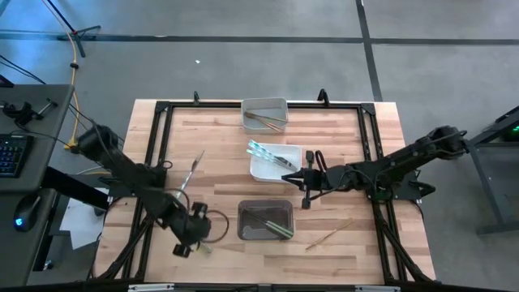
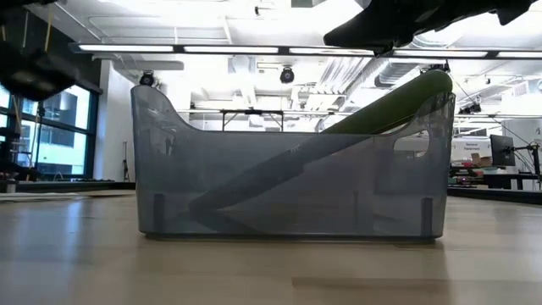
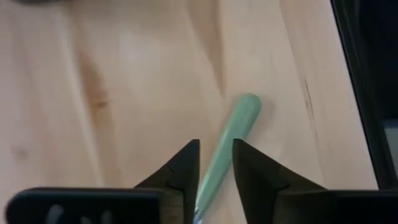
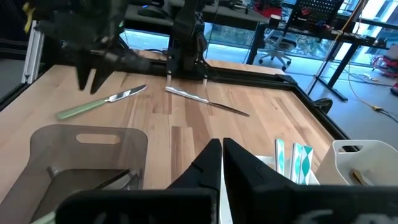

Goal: Sort silverware by color (type)
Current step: Put the light green table knife into the black bin

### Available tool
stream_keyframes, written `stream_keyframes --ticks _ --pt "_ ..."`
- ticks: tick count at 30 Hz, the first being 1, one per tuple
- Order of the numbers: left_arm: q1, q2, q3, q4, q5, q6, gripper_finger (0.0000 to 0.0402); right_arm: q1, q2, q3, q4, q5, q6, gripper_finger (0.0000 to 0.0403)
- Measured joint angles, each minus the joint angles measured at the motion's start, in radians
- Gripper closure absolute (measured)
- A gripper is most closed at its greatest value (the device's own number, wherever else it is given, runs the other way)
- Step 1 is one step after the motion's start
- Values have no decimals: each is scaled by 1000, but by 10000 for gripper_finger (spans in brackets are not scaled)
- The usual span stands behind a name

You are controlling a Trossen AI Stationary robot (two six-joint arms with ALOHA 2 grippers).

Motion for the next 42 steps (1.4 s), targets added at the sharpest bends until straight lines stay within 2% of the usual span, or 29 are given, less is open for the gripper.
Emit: stream_keyframes --ticks 6,11,16,21,25,33,42 --pt "-52 162 44 62 3 19 276 0 0 0 0 0 1 403" --pt "-69 251 82 60 -27 42 262 0 0 0 0 0 9 403" --pt "-69 300 99 61 -39 50 270 4 0 0 0 0 9 403" --pt "-69 327 101 53 -52 49 311 4 0 0 0 0 10 403" --pt "-68 328 100 51 -52 57 344 4 1 0 -1 0 16 403" --pt "-68 284 95 34 -31 104 346 4 1 0 -1 0 17 403" --pt "-30 88 93 -15 -67 143 346 4 1 0 -1 -1 17 403"
